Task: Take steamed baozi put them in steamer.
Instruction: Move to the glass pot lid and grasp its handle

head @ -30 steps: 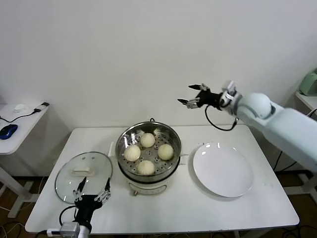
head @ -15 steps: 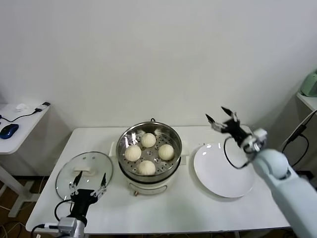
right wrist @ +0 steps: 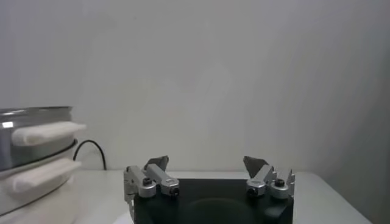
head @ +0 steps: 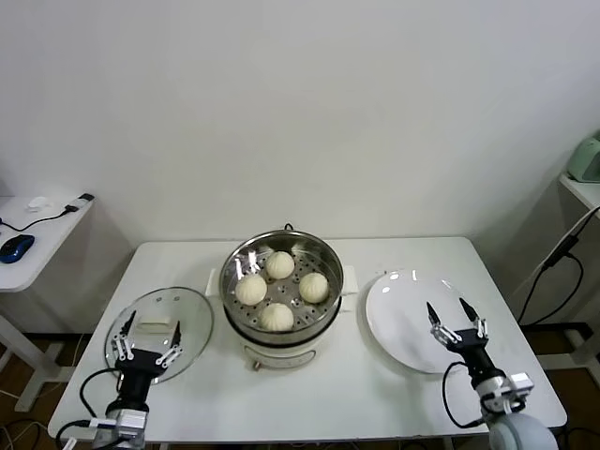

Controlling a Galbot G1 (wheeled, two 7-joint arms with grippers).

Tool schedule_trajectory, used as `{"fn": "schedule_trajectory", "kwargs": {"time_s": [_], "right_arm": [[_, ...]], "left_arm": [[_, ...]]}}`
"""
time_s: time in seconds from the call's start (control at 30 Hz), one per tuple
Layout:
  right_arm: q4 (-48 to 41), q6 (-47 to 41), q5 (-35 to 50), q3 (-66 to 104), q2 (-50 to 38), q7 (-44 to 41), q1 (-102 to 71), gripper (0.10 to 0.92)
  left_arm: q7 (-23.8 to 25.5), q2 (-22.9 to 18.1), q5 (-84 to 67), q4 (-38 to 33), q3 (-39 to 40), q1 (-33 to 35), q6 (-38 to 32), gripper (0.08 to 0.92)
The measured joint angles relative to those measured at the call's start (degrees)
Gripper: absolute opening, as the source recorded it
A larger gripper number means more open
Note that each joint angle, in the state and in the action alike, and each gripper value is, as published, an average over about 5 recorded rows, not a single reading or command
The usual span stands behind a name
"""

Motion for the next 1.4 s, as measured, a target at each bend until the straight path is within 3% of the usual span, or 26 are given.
{"fn": "schedule_trajectory", "kwargs": {"time_s": [0.33,0.6,0.93,1.4], "right_arm": [[0.47,2.35,-1.68,1.76,4.45,0.60,-4.06,0.823],[1.36,2.51,-2.45,2.66,6.00,0.87,-5.96,0.823],[2.13,2.55,-2.54,3.53,6.66,0.92,-7.42,0.823],[2.62,2.67,-2.17,4.10,7.35,1.07,-8.36,0.823]], "left_arm": [[-10.31,3.88,24.72,12.30,-0.48,-3.13,0.32,0.823],[-16.32,5.42,36.08,21.72,0.05,-7.25,1.48,0.823],[-19.00,6.61,42.54,29.30,1.91,-12.40,1.05,0.823],[-18.42,8.45,46.38,36.05,4.18,-19.51,1.09,0.823]]}}
